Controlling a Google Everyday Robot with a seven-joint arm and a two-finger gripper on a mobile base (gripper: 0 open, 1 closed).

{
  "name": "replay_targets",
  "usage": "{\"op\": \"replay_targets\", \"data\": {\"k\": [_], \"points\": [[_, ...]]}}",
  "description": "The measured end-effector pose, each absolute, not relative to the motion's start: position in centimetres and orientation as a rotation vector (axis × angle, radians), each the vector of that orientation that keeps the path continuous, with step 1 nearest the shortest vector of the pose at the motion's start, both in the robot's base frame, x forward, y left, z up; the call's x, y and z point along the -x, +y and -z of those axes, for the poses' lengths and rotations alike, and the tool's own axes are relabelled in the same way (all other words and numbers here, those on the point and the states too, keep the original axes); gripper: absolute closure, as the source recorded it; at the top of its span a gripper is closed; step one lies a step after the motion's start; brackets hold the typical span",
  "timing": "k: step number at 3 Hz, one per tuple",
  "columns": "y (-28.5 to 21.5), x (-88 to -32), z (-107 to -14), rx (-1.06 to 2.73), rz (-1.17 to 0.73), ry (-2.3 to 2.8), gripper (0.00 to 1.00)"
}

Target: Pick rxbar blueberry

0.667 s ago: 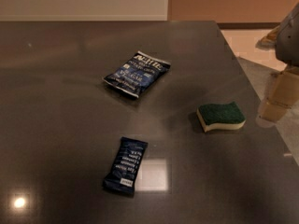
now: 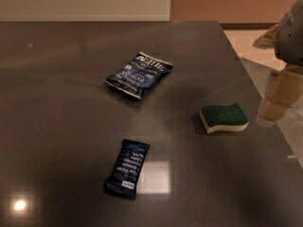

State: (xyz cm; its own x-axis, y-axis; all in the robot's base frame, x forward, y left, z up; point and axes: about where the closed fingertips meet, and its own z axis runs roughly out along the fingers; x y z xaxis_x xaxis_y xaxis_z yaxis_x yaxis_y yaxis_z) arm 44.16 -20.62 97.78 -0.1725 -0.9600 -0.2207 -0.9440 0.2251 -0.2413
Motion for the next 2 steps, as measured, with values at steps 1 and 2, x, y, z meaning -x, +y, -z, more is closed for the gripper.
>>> {"op": "replay_targets", "data": {"k": [1, 2], "points": [[-17.4, -44.7, -97.2, 1.886, 0.012, 2.072, 0.00], [-13.7, -45.2, -95.9, 2.002, -0.051, 1.961, 0.00]]}}
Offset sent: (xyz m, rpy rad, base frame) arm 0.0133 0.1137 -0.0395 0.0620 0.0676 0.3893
